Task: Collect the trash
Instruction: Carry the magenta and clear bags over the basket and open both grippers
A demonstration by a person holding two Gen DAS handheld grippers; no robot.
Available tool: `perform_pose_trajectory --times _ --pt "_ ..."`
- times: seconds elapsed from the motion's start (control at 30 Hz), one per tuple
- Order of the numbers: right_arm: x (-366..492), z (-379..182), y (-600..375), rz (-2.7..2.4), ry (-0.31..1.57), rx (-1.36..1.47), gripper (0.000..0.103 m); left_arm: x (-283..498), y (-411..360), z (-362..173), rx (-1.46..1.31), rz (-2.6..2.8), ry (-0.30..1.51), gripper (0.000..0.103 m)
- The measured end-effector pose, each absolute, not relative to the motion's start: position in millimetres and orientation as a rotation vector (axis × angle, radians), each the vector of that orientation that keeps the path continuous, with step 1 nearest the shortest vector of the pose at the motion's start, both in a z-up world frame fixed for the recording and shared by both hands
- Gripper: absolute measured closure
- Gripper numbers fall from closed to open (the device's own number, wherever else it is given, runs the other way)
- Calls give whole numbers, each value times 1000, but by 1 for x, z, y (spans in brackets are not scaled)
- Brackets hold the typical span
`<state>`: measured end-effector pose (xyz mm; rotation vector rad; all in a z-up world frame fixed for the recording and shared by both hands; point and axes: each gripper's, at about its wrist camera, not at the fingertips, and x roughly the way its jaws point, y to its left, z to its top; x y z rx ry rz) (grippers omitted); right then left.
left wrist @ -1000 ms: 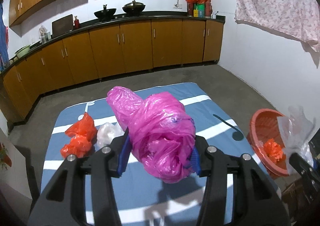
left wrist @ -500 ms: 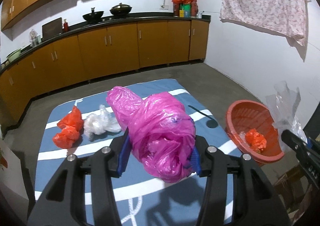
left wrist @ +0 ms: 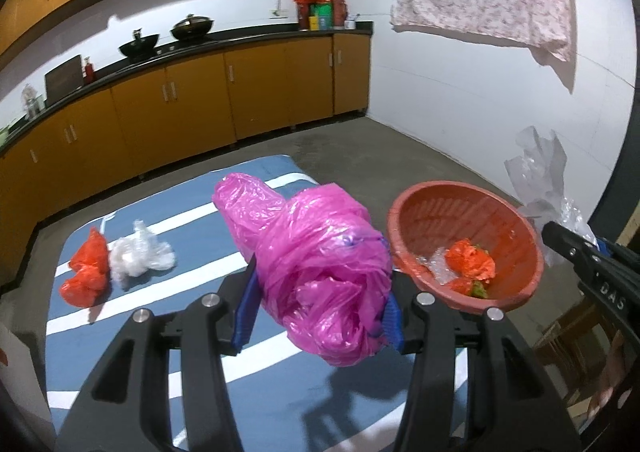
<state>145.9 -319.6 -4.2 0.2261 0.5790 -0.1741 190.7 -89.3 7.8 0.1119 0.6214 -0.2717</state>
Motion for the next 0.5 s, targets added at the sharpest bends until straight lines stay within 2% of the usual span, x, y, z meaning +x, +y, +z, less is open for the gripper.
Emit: perform_pose_trajectory --times 0.5 --pt "154 -13 -359 -298 601 226 71 199 -152 -2 134 -376 634 52"
